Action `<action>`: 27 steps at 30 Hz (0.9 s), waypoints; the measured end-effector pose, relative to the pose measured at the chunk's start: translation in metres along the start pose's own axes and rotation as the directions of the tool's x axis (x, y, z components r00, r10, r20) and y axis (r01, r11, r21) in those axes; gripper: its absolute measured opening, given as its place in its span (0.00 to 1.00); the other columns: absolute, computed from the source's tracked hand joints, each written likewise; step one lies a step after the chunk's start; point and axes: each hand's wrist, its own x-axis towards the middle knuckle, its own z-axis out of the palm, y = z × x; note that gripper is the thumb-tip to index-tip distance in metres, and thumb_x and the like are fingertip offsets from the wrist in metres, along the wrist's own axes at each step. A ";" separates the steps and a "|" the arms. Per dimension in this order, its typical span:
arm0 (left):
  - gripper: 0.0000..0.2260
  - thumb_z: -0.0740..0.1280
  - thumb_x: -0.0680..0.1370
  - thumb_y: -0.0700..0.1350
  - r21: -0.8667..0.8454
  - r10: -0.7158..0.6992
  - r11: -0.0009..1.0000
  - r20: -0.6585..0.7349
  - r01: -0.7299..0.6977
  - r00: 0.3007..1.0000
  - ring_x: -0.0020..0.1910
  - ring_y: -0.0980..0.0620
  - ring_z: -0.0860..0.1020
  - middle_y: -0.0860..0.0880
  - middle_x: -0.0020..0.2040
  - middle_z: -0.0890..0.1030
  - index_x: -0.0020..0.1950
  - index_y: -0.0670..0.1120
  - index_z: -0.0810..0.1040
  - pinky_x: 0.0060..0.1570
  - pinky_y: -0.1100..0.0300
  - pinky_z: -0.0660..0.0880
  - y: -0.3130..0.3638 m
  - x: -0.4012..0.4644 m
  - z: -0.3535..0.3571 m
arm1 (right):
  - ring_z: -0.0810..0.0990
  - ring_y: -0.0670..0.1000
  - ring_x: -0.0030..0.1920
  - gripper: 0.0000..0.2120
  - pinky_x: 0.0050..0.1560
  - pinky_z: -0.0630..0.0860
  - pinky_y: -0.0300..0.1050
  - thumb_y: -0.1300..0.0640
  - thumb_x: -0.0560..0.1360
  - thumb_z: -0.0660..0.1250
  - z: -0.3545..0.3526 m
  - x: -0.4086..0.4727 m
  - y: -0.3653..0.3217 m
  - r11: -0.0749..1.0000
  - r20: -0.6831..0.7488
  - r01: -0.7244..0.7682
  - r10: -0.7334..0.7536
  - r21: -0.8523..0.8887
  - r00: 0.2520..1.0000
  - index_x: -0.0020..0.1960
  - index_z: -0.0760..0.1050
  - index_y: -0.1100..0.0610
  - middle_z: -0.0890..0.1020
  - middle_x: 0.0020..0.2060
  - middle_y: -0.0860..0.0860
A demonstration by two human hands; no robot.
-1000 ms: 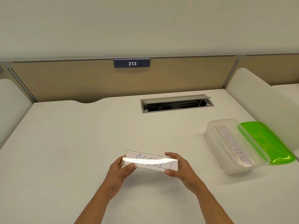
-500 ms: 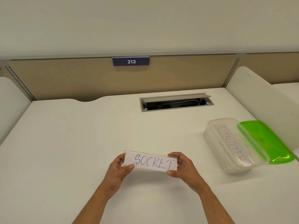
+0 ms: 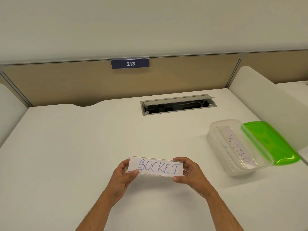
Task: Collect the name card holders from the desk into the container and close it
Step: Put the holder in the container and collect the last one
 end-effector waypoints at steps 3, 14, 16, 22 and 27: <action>0.27 0.75 0.68 0.37 0.032 -0.011 0.999 0.002 0.011 1.000 0.59 0.45 0.80 0.41 0.65 0.79 0.66 0.40 0.74 0.59 0.56 0.78 -0.002 0.001 0.002 | 0.81 0.53 0.58 0.31 0.58 0.77 0.44 0.63 0.60 0.83 -0.003 -0.002 -0.003 1.000 0.003 0.005 -0.005 -0.012 1.000 0.60 0.78 0.52 0.83 0.56 0.51; 0.26 0.78 0.71 0.41 0.164 -0.011 0.987 0.077 -0.001 0.997 0.62 0.46 0.79 0.45 0.65 0.79 0.67 0.45 0.74 0.57 0.60 0.77 -0.006 0.007 0.034 | 0.81 0.52 0.58 0.31 0.63 0.76 0.45 0.62 0.59 0.84 -0.033 -0.018 -0.006 0.998 -0.072 0.046 -0.049 -0.039 0.996 0.60 0.79 0.48 0.83 0.56 0.50; 0.27 0.77 0.70 0.46 0.207 -0.002 0.978 0.092 -0.018 0.996 0.63 0.47 0.78 0.47 0.65 0.79 0.67 0.46 0.74 0.59 0.58 0.76 -0.007 0.007 0.043 | 0.81 0.52 0.58 0.31 0.62 0.76 0.44 0.62 0.59 0.84 -0.039 -0.021 -0.008 0.998 -0.095 0.055 -0.058 -0.036 0.994 0.59 0.80 0.49 0.83 0.56 0.50; 0.33 0.78 0.68 0.52 0.299 0.022 0.953 0.089 -0.048 0.996 0.63 0.51 0.78 0.50 0.65 0.80 0.70 0.51 0.71 0.65 0.53 0.71 -0.020 0.010 0.066 | 0.82 0.50 0.57 0.31 0.60 0.75 0.40 0.63 0.58 0.84 -0.062 -0.034 -0.017 0.992 -0.148 0.099 -0.109 -0.074 0.983 0.59 0.80 0.49 0.84 0.55 0.48; 0.24 0.77 0.72 0.47 0.378 0.018 0.925 0.079 -0.047 0.997 0.69 0.62 0.71 0.56 0.67 0.78 0.66 0.55 0.74 0.63 0.68 0.69 -0.041 0.019 0.088 | 0.82 0.49 0.57 0.31 0.61 0.76 0.39 0.64 0.58 0.84 -0.089 -0.046 -0.029 0.984 -0.241 0.155 -0.172 -0.086 0.955 0.58 0.81 0.48 0.84 0.54 0.49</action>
